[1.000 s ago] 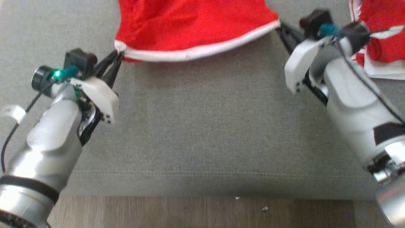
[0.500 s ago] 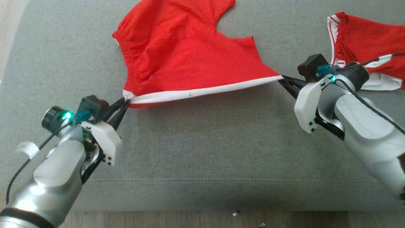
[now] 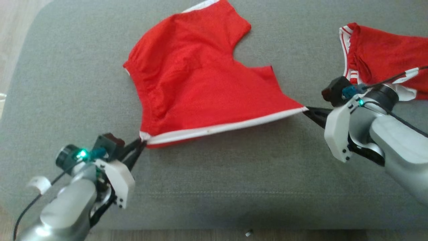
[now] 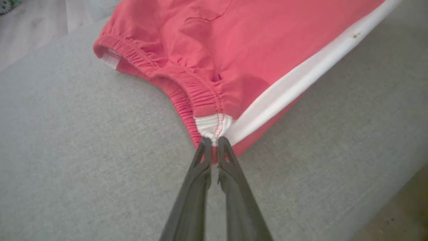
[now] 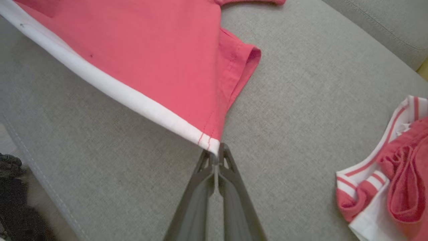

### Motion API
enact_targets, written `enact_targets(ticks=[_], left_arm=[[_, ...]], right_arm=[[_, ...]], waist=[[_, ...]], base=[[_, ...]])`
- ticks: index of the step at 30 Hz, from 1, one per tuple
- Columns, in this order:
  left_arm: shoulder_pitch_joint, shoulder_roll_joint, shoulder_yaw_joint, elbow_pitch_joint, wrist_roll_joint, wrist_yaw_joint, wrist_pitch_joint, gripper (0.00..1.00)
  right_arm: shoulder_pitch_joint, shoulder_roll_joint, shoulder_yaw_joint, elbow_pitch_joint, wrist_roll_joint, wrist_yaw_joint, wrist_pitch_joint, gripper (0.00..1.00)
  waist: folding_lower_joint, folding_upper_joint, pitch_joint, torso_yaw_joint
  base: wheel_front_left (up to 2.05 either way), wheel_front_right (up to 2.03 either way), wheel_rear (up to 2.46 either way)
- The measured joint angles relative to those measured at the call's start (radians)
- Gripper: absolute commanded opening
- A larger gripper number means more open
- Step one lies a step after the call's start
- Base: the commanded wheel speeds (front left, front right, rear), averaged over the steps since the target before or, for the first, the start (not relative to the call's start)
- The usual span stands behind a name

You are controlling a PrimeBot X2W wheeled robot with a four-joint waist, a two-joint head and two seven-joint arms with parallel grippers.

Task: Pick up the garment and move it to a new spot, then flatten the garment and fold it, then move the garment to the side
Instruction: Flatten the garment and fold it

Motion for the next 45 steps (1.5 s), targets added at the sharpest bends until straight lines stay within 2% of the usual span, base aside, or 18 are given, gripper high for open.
enact_targets(ticks=[4, 9, 14, 20, 23, 28, 35, 40, 45], left_arm=[[0.033, 0.011, -0.013, -0.032, -0.005, 0.0, 0.017, 0.0], [0.082, 0.044, -0.042, -0.096, -0.022, -0.002, 0.058, 0.0], [0.147, 0.084, -0.061, -0.188, -0.052, -0.003, 0.102, 0.0], [0.235, 0.148, -0.078, -0.328, -0.093, 0.0, 0.177, 0.0], [0.258, 0.176, -0.076, -0.399, -0.112, 0.02, 0.203, 0.0], [0.25, 0.204, -0.018, -0.508, -0.154, 0.067, 0.218, 0.0], [0.147, 0.213, 0.053, -0.565, -0.187, 0.088, 0.229, 0.0], [0.044, 0.194, 0.074, -0.559, -0.181, 0.087, 0.237, 0.0], [-0.06, 0.137, 0.095, -0.509, -0.179, 0.086, 0.237, 0.0]], right_arm=[[0.023, -0.034, 0.002, -0.051, 0.014, 0.0, 0.042, 0.0], [0.093, -0.092, 0.004, -0.173, 0.012, 0.0, 0.129, 0.0], [0.164, -0.174, 0.005, -0.323, -0.067, 0.0, 0.232, 0.0], [0.226, -0.265, 0.009, -0.478, 0.011, 0.0, 0.349, 0.0], [0.214, -0.295, 0.011, -0.51, 0.031, 0.0, 0.35, 0.0], [0.076, -0.282, 0.011, -0.469, 0.068, 0.0, 0.272, 0.0], [-0.091, -0.231, 0.011, -0.39, 0.07, 0.0, 0.243, 0.0], [-0.207, -0.202, 0.011, -0.34, 0.053, 0.0, 0.245, 0.0], [-0.342, -0.176, 0.01, -0.291, 0.024, 0.0, 0.245, 0.0]], waist=[[0.0, 0.0, -0.013, 0.003], [0.0, 0.0, -0.039, 0.007], [0.0, 0.0, -0.069, 0.008], [0.0, 0.0, -0.105, 0.003], [0.0, 0.0, -0.108, 0.002], [0.0, 0.0, -0.087, 0.016], [0.0001, 0.0, -0.031, 0.051], [0.0001, 0.0, 0.031, 0.08], [0.0001, 0.0, 0.105, 0.108]], base=[[0.0, 0.0, 0.0], [0.0, 0.0, 0.0], [0.0, 0.0, 0.0], [0.0, 0.0, 0.0], [0.0, 0.0, 0.0], [0.0, 0.0, 0.0], [0.0, 0.0, 0.0], [0.0, 0.0, 0.0], [0.0, 0.0, 0.0]])
